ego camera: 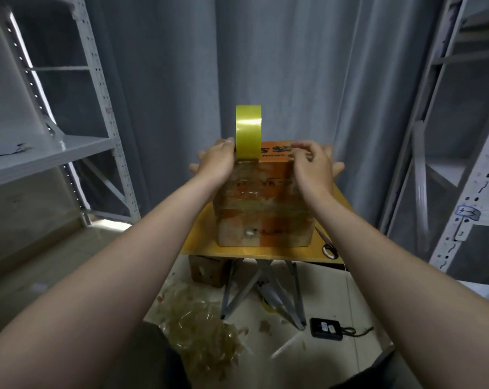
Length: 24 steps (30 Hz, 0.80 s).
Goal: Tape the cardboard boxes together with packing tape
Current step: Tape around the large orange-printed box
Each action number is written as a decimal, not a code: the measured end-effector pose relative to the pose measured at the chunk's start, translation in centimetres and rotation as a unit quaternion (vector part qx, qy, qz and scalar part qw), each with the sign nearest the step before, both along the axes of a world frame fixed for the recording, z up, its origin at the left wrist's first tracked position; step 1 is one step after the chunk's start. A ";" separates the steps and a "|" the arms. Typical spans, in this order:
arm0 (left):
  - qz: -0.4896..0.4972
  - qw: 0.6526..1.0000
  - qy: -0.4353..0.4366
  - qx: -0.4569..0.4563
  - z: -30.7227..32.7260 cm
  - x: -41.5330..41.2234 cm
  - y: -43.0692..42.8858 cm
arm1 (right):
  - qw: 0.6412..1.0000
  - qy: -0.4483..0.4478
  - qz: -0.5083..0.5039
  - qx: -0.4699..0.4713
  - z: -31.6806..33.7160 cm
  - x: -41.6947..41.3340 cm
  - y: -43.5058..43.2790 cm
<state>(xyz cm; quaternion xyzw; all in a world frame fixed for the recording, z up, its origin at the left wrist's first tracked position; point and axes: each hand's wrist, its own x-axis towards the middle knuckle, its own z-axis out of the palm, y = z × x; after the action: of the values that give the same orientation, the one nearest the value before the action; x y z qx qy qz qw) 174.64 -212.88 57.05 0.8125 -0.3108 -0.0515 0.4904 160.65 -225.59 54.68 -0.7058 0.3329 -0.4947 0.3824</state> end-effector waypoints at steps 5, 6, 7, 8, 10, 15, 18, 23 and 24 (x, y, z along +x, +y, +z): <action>0.011 0.999 -0.029 0.023 -1.1 1.3 -0.8 | 0.990 0.117 0.037 -0.074 -1.6 0.4 -1.6; 0.009 0.999 -0.023 0.022 -1.2 1.5 -1.0 | 0.987 0.134 0.038 -0.077 -1.3 0.7 -1.7; 0.008 1.000 -0.016 0.025 -1.3 1.7 -1.1 | 0.985 0.153 0.038 -0.075 -0.9 1.0 -1.7; 0.005 0.999 -0.020 0.028 -1.5 2.0 -1.3 | 0.981 0.178 0.034 -0.070 -0.4 1.5 -1.5; -0.003 0.998 -0.052 0.029 -2.0 2.4 -1.4 | 0.970 0.237 0.009 -0.054 0.7 2.8 -1.1; -0.028 0.990 -0.137 0.032 -2.3 2.4 -1.6 | 0.971 0.202 -0.028 -0.125 2.6 5.2 0.4; -0.054 0.971 -0.219 0.077 -2.7 3.2 -0.8 | 0.980 0.088 0.037 -0.175 2.6 6.3 1.0; -0.069 0.943 -0.318 0.075 -3.4 5.4 -0.1 | 0.988 -0.013 0.127 -0.087 1.9 7.1 0.8; -0.088 0.941 -0.323 0.049 -3.6 5.7 -0.2 | 0.987 -0.017 0.131 -0.092 1.6 7.1 0.7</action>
<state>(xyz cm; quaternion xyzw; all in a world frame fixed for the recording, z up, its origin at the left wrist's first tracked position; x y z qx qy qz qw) 180.37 -213.10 53.42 0.7779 -0.5197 0.1553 0.3173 167.75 -224.87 56.31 -0.7673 0.1837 -0.4807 0.3828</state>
